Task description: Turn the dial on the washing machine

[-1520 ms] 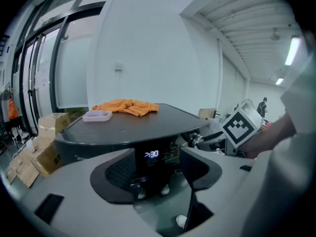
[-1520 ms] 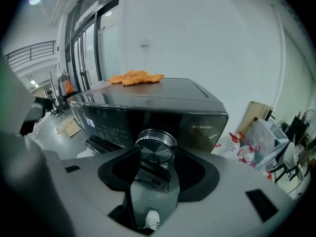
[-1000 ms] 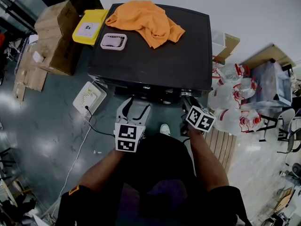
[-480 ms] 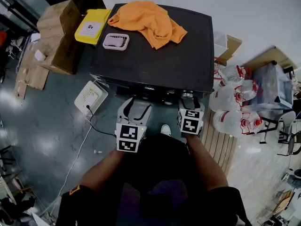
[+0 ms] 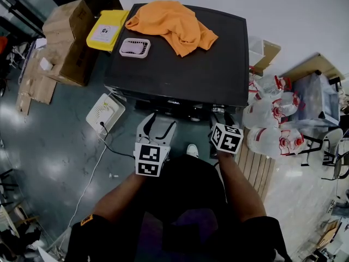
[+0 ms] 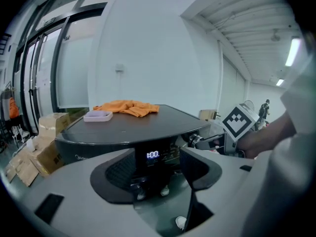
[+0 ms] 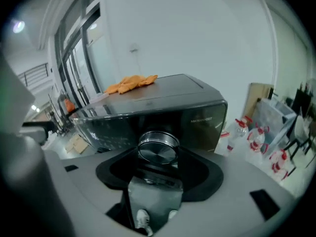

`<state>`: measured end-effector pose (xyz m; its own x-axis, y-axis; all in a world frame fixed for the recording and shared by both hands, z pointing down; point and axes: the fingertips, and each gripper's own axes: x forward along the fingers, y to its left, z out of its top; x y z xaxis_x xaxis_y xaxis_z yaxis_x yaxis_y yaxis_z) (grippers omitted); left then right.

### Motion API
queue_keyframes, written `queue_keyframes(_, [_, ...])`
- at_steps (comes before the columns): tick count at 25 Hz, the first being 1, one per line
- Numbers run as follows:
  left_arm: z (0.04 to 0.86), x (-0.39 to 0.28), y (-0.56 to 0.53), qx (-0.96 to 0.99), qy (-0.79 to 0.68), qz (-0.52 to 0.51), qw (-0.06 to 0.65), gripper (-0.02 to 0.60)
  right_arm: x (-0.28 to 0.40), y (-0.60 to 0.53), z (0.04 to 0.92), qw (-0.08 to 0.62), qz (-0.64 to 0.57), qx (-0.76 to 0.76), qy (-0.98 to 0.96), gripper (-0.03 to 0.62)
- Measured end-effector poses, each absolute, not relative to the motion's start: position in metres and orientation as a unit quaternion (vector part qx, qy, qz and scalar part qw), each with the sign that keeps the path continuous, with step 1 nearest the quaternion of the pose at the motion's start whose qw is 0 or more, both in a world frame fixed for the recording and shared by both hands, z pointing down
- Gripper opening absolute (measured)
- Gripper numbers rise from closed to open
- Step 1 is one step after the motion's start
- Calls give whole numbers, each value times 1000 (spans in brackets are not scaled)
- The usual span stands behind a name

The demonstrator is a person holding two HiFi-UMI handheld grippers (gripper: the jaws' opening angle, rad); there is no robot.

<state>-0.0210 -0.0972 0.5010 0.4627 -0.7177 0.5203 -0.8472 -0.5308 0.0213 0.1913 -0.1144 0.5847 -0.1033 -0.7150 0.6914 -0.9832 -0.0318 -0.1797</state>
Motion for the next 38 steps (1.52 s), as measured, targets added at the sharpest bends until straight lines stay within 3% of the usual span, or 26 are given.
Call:
queue_keyframes(6, [503,-18,-97,846,-459,230,145,290,194,-115,586,104,411,607,-673,267])
queue_keyframes(10, [502,-15,-98,847,-457,231,144,290,195,-114,585,117,396,605,-681,267])
queue_keyframes(17, [483,-16,-104,847,-465,209,151,290,183,-109,541,207,260,614,-716,273])
queue_keyframes(28, [389,-18,-105,852,-488,160,97,283,138,-97,405,140,141,592,-781,268])
queue_keyframes(33, [351,-12,-96,860,-482,152,74,143,126,-88,364,127,107,584,-794,235])
queue_keyframes(36, [333,-10,-89,863,-480,146,60,48,118,-82,342,117,84,573,-807,182])
queue_keyframes(38, [325,-7,-86,866,-477,140,57,18,114,-77,331,114,70,569,-811,145])
